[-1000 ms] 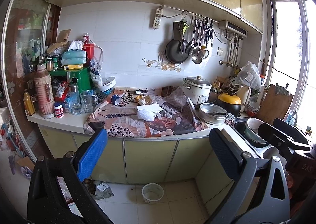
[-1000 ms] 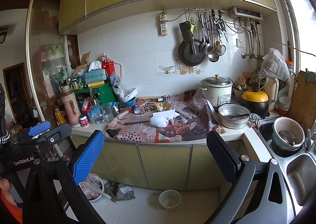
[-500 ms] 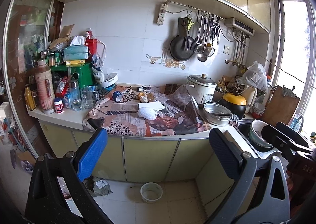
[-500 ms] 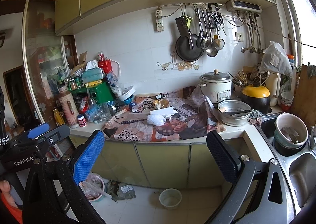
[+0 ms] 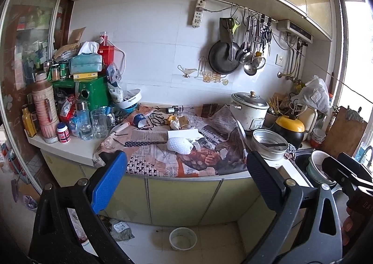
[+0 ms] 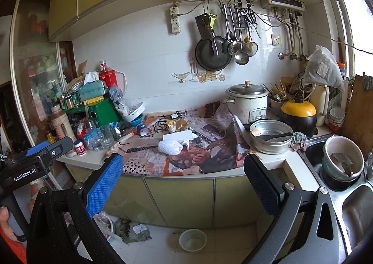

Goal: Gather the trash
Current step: 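Grasp the white foam fruit net with the left gripper while the right gripper grasps the white box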

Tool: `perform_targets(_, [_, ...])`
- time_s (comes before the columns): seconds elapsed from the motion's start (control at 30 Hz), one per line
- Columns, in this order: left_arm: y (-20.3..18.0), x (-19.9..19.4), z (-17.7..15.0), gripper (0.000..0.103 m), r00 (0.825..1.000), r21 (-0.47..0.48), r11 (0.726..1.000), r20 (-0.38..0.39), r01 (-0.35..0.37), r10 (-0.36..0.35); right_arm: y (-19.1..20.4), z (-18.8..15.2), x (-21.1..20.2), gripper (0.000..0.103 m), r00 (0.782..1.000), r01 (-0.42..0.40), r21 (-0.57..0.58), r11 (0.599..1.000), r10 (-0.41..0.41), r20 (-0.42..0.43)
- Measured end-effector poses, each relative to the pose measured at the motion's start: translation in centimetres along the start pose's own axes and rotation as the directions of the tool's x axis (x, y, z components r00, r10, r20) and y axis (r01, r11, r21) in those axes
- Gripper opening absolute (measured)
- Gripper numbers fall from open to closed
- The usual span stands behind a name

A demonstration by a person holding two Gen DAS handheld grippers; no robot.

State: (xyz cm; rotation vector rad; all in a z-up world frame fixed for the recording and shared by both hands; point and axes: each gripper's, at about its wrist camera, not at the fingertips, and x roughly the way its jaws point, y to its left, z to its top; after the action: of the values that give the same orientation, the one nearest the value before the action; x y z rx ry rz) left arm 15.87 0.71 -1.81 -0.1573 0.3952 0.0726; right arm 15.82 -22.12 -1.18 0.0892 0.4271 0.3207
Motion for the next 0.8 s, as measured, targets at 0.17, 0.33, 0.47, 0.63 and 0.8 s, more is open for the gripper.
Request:
perform_targets(0.17, [2.0, 6.4, 1.6, 0.096, 0.999, 0.016, 1.0, -0.031, 0.019, -0.019, 0.3, 1.1, 4.6, 0.103, 0.999, 0.05, 0.013, 0.999, -0.05, -0.018])
perform_targets(0.33, [4.3, 13.3, 3.6, 0.088, 0.993, 0.016, 0.999, -0.109, 0.041, -0.039, 0.8, 2.3, 9.8, 0.103, 0.994, 0.089, 0.036, 0.995, -0.086, -0.071])
perform_targets(0.47, [5.9, 19.0, 4.2, 0.085, 0.982, 0.026, 0.998, -0.181, 0.059, -0.053, 0.9, 2.9, 13.5, 0.103, 0.983, 0.149, 0.062, 0.987, -0.142, -0.113])
perform_targets(0.63, [7.3, 26.1, 3.6, 0.085, 0.963, 0.041, 0.998, -0.268, 0.037, -0.025, 0.7, 3.0, 17.6, 0.103, 0.971, 0.187, 0.085, 0.979, -0.17, -0.169])
perform_targets(0.8, [7.7, 33.0, 2.3, 0.086, 0.927, 0.032, 0.999, -0.375, 0.027, -0.014, 0.0, 2.9, 21.7, 0.103, 0.954, 0.209, 0.06, 0.976, -0.19, -0.233])
